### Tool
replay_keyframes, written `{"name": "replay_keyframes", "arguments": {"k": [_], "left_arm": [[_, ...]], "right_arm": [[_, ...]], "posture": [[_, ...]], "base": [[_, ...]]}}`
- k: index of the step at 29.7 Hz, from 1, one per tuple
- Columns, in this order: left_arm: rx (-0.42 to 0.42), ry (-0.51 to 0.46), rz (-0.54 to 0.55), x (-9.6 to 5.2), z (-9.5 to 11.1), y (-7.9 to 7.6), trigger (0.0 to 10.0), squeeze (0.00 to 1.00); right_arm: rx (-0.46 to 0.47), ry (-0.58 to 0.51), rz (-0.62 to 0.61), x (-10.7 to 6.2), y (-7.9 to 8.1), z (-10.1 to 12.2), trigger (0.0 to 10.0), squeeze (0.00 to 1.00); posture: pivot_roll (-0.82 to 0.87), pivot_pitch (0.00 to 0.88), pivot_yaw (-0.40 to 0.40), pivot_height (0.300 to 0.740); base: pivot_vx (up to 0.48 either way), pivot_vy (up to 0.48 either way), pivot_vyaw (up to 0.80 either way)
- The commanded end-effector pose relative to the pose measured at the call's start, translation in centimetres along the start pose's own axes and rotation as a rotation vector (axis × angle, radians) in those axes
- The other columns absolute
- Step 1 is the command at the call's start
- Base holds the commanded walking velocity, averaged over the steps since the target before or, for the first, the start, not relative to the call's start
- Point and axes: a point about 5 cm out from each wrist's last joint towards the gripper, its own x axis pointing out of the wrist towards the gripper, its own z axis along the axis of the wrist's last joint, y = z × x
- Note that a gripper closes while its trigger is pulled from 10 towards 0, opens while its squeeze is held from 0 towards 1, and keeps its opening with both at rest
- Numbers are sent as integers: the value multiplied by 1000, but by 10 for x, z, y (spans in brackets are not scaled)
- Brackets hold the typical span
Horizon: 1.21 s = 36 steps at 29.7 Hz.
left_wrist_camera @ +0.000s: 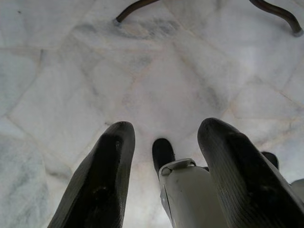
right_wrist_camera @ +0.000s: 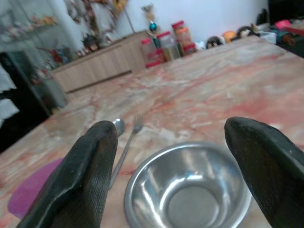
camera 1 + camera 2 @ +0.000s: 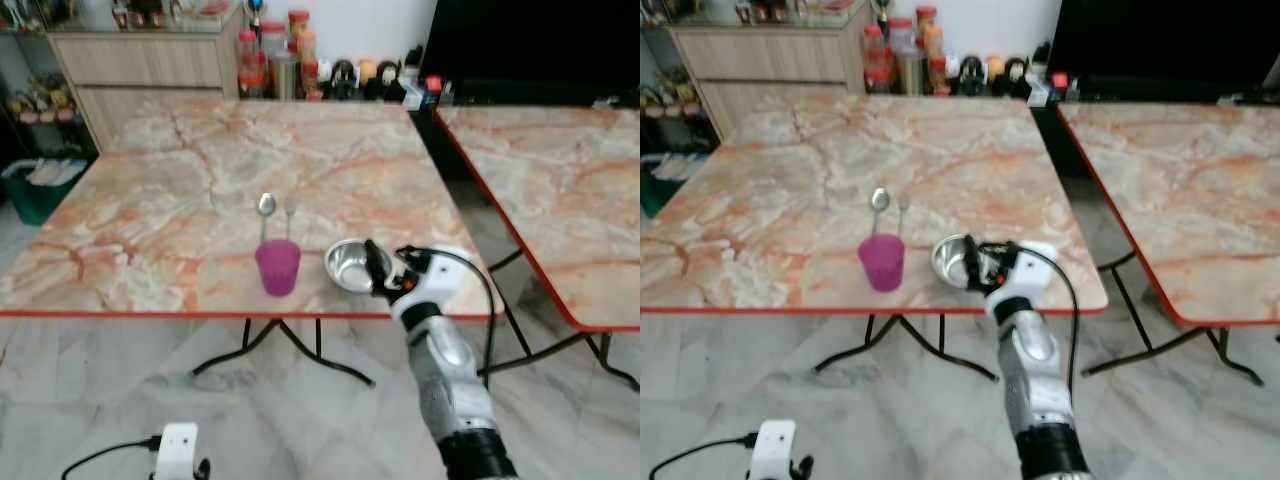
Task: Setting the table
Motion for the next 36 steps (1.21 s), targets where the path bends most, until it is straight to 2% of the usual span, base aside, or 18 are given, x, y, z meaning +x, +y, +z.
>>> {"name": "replay_keyframes", "arguments": {"k": [1,12,17,20,30,36], "left_arm": [[-17,5,-3,-1,-2,-6,10000,0],[-30,11,11,-1,-3,-3,10000,0],[-28,13,14,-1,-4,-2,10000,0],[-26,15,12,-1,-4,-2,10000,0],[-24,15,9,-1,-4,-3,10000,0],[-24,14,11,-1,-4,-3,10000,0]], "right_arm": [[0,11,-27,-1,-9,0,10000,0],[7,22,-14,0,-6,-1,10000,0],[6,24,-9,-1,-5,-1,10000,0],[-26,19,5,-1,-3,-1,10000,0],[-3,24,-1,0,-4,-1,10000,0],[-32,18,20,0,-1,0,10000,0]], "posture": [[-36,0,-30,740],[-33,0,-31,740],[-34,0,-30,740],[-35,0,-29,740],[-34,0,-31,740],[-34,0,-31,740]], "base": [[0,0,0],[0,0,0],[267,0,0],[274,0,0],[273,0,0],[274,0,177]]}}
